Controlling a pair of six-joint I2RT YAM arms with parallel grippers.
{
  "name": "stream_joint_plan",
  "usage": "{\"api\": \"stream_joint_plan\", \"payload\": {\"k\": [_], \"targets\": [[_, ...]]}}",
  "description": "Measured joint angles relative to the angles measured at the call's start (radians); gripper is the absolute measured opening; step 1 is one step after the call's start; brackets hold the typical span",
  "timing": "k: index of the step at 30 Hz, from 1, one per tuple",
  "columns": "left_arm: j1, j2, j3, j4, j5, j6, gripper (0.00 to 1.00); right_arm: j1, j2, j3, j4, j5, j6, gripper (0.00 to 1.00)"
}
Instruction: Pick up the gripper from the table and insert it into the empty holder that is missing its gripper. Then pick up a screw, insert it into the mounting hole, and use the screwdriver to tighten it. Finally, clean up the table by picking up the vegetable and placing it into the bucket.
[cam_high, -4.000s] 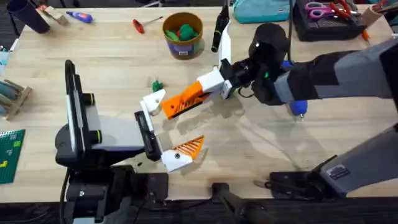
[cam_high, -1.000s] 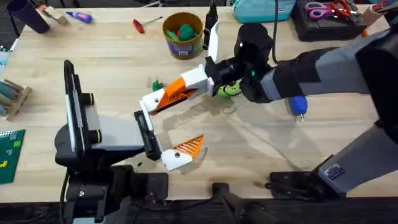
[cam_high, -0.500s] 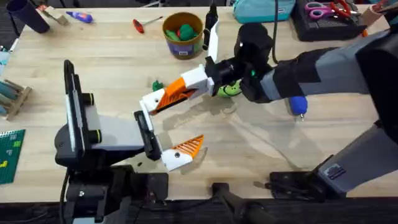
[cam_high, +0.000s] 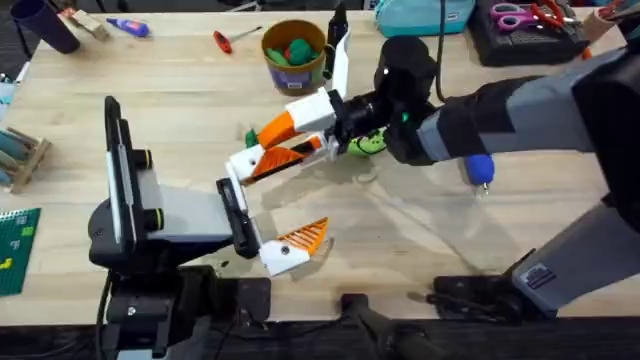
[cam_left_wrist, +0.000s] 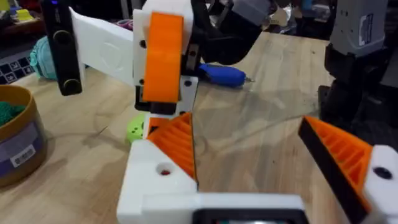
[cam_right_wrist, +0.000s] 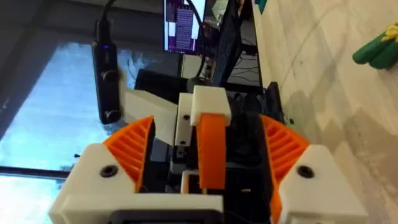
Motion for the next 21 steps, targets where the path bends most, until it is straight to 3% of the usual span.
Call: {"api": "stream_joint_plan", "payload": {"k": [16, 21], "targets": [[0.0, 0.0, 0.0, 0.0, 0.0, 0.0, 0.985, -0.022, -0.007, 0.0, -0.012, 0.014, -0.059, 0.837], [0.0, 0.0, 0.0, 0.0, 0.0, 0.0, 0.985, -0.084, -0.085, 0.01, -0.233, 0.019, -0.165, 0.837]]}}
